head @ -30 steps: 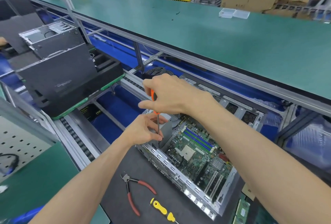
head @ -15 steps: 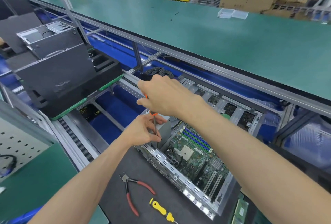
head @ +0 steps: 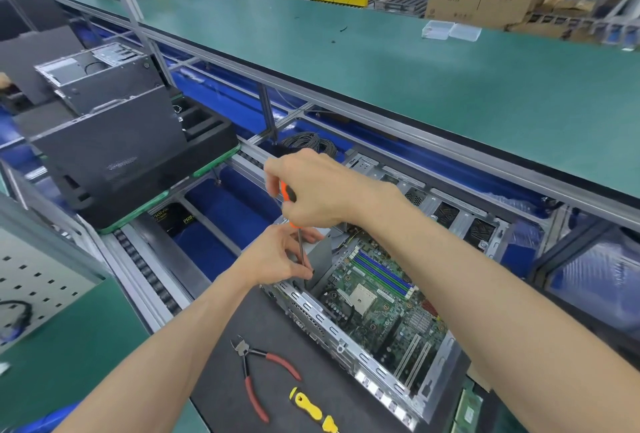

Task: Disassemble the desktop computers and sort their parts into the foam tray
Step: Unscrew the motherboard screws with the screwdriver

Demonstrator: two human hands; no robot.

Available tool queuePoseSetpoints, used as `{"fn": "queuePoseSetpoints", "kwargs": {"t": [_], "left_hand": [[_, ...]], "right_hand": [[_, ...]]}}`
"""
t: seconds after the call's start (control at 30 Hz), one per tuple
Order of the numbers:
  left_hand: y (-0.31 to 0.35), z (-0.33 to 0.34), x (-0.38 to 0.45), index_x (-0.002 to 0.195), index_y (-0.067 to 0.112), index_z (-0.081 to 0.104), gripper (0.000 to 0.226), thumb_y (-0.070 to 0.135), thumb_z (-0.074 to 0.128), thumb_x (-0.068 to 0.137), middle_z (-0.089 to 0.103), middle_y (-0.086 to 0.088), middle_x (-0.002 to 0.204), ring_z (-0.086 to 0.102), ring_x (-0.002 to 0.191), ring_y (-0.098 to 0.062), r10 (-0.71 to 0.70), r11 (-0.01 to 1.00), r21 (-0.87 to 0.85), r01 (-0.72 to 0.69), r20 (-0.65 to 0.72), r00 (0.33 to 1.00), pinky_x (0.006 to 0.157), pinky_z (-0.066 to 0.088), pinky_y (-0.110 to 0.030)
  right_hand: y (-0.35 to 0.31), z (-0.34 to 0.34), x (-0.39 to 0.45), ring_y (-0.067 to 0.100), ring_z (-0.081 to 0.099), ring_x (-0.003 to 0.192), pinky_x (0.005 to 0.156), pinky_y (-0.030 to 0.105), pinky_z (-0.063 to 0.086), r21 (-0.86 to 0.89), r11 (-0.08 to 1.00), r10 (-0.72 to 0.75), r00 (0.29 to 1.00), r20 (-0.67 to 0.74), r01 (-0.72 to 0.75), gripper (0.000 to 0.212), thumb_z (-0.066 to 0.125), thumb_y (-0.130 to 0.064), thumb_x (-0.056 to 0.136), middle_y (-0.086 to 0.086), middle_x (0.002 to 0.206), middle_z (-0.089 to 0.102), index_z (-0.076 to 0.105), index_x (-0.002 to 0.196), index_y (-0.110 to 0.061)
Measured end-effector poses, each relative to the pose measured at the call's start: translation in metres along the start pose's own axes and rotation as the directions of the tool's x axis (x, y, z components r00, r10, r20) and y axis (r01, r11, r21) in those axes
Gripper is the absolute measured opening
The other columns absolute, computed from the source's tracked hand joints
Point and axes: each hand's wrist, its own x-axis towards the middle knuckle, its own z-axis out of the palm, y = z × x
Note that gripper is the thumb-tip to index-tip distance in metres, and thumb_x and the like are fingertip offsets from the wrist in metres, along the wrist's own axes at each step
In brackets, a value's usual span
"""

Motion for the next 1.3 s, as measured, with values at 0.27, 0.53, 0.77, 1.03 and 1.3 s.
{"fn": "queuePoseSetpoints", "kwargs": {"t": [0.27, 0.53, 0.77, 1.03, 1.3], "left_hand": [[0.001, 0.001, -0.001, 0.096, 0.020, 0.077, 0.034, 0.010, 0.089, 0.066, 0.073, 0.021, 0.098, 0.061, 0.113, 0.003, -0.007, 1.000, -0.026, 0.007, -0.003, 1.000, 0.097, 0.054, -0.044], [-0.001, -0.001, 0.001, 0.087, 0.019, 0.080, 0.022, 0.012, 0.088, 0.068, 0.069, 0.027, 0.107, 0.061, 0.109, 0.005, 0.011, 1.000, 0.025, -0.011, 0.007, 1.000, 0.103, 0.048, -0.038], [0.001, -0.001, 0.001, 0.073, 0.028, 0.077, 0.021, 0.013, 0.090, 0.065, 0.072, 0.022, 0.107, 0.058, 0.111, 0.010, 0.018, 1.000, 0.023, -0.018, 0.001, 1.000, 0.102, 0.048, -0.034], [-0.001, 0.000, 0.001, 0.080, 0.027, 0.075, 0.026, 0.011, 0.089, 0.065, 0.074, 0.020, 0.101, 0.059, 0.111, 0.009, 0.015, 1.000, -0.005, -0.015, -0.001, 1.000, 0.100, 0.051, -0.038], [-0.002, 0.000, 0.003, 0.084, 0.019, 0.080, 0.020, 0.011, 0.088, 0.067, 0.071, 0.024, 0.103, 0.058, 0.113, 0.007, 0.015, 1.000, 0.020, -0.015, -0.007, 1.000, 0.100, 0.050, -0.035]], "right_hand": [[-0.003, 0.006, -0.001, 0.029, 0.043, 0.074, 0.064, 0.038, 0.033, -0.308, 0.945, 0.061, 0.983, -0.171, -0.112, 0.029, 0.057, -0.041, 0.095, -0.004, 0.072, 0.030, 0.043, 0.091, -0.017], [0.001, 0.002, -0.008, 0.021, 0.053, 0.073, 0.064, 0.040, 0.048, 0.124, 0.990, 0.073, 0.995, -0.069, -0.064, 0.020, 0.066, -0.034, 0.085, -0.002, 0.078, 0.057, 0.050, 0.092, -0.024], [0.003, 0.000, -0.009, 0.013, 0.054, 0.073, 0.065, 0.034, 0.049, 0.141, 0.990, 0.011, 1.000, 0.000, -0.011, 0.031, 0.058, -0.002, 0.072, -0.009, 0.073, 0.057, 0.055, 0.093, -0.025], [-0.001, 0.009, -0.005, 0.028, 0.043, 0.070, 0.059, 0.036, 0.031, -0.265, 0.959, 0.045, 0.979, -0.197, -0.097, 0.023, 0.058, -0.037, 0.094, -0.004, 0.073, 0.033, 0.046, 0.091, -0.017], [0.002, 0.003, -0.009, 0.020, 0.051, 0.071, 0.064, 0.038, 0.042, -0.043, 0.995, 0.083, 0.987, -0.134, -0.089, 0.023, 0.062, -0.046, 0.088, -0.009, 0.072, 0.048, 0.050, 0.090, -0.027]]}}
